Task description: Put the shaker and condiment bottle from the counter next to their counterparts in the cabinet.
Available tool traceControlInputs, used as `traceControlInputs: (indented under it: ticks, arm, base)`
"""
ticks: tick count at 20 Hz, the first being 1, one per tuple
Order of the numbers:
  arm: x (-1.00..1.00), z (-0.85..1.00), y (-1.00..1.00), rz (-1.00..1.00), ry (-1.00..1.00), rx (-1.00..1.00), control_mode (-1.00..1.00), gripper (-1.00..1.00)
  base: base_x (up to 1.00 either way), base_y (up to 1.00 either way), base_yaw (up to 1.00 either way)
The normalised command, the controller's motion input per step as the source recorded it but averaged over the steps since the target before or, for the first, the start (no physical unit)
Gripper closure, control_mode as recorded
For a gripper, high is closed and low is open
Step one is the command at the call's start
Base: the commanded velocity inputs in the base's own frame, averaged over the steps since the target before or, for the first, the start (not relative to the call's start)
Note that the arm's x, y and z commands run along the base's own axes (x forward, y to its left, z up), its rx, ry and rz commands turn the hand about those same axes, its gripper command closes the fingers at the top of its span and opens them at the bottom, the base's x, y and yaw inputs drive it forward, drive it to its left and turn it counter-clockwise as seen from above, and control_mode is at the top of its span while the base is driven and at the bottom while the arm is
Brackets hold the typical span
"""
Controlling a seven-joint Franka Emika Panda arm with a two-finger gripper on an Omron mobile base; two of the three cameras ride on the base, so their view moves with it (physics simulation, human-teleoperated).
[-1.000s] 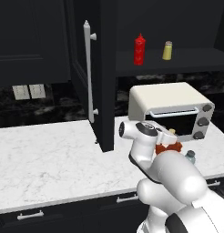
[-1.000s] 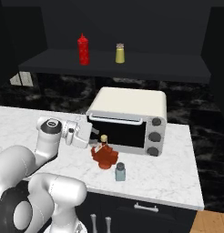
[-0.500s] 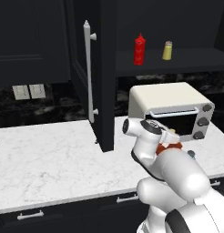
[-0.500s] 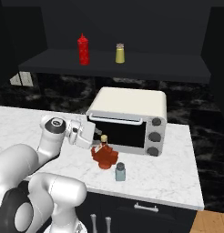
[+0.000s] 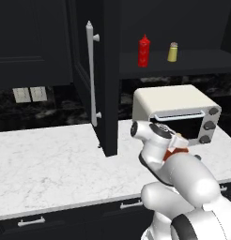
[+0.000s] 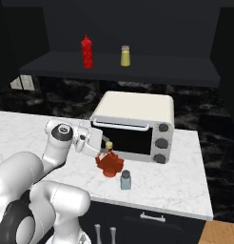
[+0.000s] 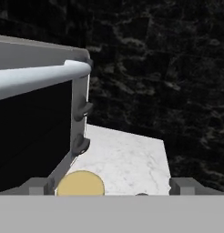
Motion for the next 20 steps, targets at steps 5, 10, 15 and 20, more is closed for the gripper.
traceControlInputs:
  ticks: [5, 10, 15, 20]
  arm:
    - [0.0, -0.28, 0.0, 0.0, 0.0, 0.0, -1.0, -1.0]
    - [0.0, -0.16, 0.0, 0.0, 0.0, 0.0, -1.0, -1.0]
    - [0.0, -0.03, 0.0, 0.0, 0.0, 0.0, -1.0, 1.0]
    - [0.0, 0.0, 0.0, 0.0, 0.0, 0.01, -1.0, 1.0]
  base:
    - [0.0, 0.0, 0.0]
    - [0.0, 0.0, 0.0]
    - [0.0, 0.0, 0.0]
    - [0.0, 0.0, 0.0]
